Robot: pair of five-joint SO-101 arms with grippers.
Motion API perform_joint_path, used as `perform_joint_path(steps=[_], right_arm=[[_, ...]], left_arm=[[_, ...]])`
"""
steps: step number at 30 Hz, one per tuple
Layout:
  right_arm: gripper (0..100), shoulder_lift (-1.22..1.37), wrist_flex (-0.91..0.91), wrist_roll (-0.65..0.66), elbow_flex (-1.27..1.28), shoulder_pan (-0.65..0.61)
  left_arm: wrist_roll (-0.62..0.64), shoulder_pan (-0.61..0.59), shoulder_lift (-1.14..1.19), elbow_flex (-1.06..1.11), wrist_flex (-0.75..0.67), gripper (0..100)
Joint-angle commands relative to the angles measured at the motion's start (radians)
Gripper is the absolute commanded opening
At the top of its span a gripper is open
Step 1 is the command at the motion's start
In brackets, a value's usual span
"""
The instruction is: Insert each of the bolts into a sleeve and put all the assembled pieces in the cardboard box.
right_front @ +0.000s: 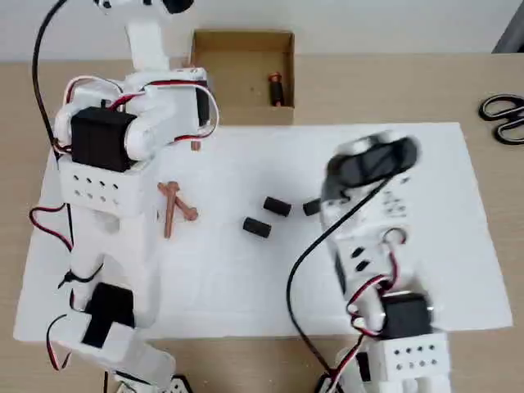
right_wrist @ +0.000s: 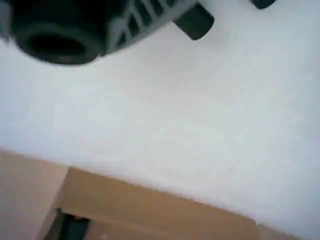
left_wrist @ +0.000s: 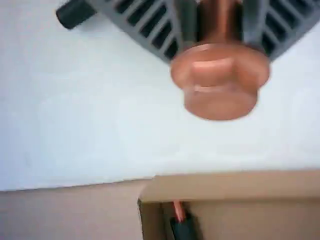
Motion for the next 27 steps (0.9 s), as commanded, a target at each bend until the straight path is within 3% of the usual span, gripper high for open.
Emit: perform_joint_path(steps=[1, 6, 13, 21, 27], right_arm=[[0.4, -0.087, -0.142, 0.031, 0.133, -0.039], [0.4, -0.226, -0.246, 0.025, 0.328, -0.113], [0.4, -0.503, -0.180, -0.241, 0.522, -0.185], [0.4, -0.579, -0.180, -0.192, 0.597, -0.189], [0.4, -0.582, -0.183, -0.199, 0.623, -0.200]], left_arm=[[0.018, 0.044, -0.054, 0.021, 0.012, 1], [0.048, 0.117, -0.055, 0.022, -0.015, 1], [0.098, 0.100, -0.058, 0.015, -0.118, 1], [0.061, 0.107, -0.264, -0.013, -0.040, 1], [0.057, 0.103, -0.342, 0.166, -0.066, 1]])
